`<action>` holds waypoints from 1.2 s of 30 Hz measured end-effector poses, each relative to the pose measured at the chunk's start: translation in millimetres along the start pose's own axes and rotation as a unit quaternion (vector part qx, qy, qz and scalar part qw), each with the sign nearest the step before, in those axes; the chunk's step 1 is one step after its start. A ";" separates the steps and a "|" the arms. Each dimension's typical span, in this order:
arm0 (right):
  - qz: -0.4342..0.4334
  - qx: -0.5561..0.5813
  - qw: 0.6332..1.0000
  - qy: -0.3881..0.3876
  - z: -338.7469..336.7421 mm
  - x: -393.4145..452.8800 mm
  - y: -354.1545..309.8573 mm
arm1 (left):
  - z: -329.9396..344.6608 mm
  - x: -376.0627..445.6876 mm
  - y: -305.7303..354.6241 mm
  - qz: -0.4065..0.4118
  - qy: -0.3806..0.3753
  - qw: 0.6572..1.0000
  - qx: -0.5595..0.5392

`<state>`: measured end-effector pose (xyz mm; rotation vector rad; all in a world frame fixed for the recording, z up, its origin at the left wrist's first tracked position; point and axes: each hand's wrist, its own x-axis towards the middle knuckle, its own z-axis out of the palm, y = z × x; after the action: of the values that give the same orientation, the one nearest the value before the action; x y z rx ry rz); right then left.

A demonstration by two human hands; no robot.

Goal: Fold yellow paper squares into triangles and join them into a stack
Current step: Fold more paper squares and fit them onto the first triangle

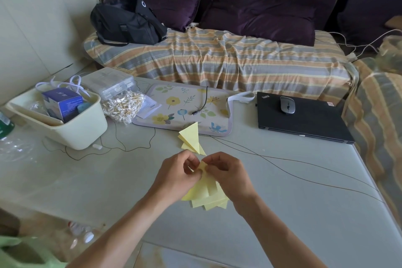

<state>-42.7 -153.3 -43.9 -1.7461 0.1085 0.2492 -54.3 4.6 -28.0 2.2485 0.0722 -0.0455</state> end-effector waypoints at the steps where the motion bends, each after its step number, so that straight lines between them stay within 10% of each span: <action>1: 0.001 -0.005 1.000 0.002 -0.3 0.1 0.2 | -0.3 0.1 0.6 -0.011 0.000 1.000 0.000; 17: -0.187 -0.172 0.966 0.054 6.1 -1.6 5.3 | -1.8 -1.6 4.9 -0.173 -0.020 0.968 -0.179; 36: -0.089 -0.079 0.992 0.042 2.0 -2.0 -0.9 | -3.6 -2.5 4.1 -0.133 -0.051 0.967 -0.213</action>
<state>-44.6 -151.2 -43.0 -1.9121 -0.0057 0.0549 -56.5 4.8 -22.5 1.7911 0.3007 -0.2652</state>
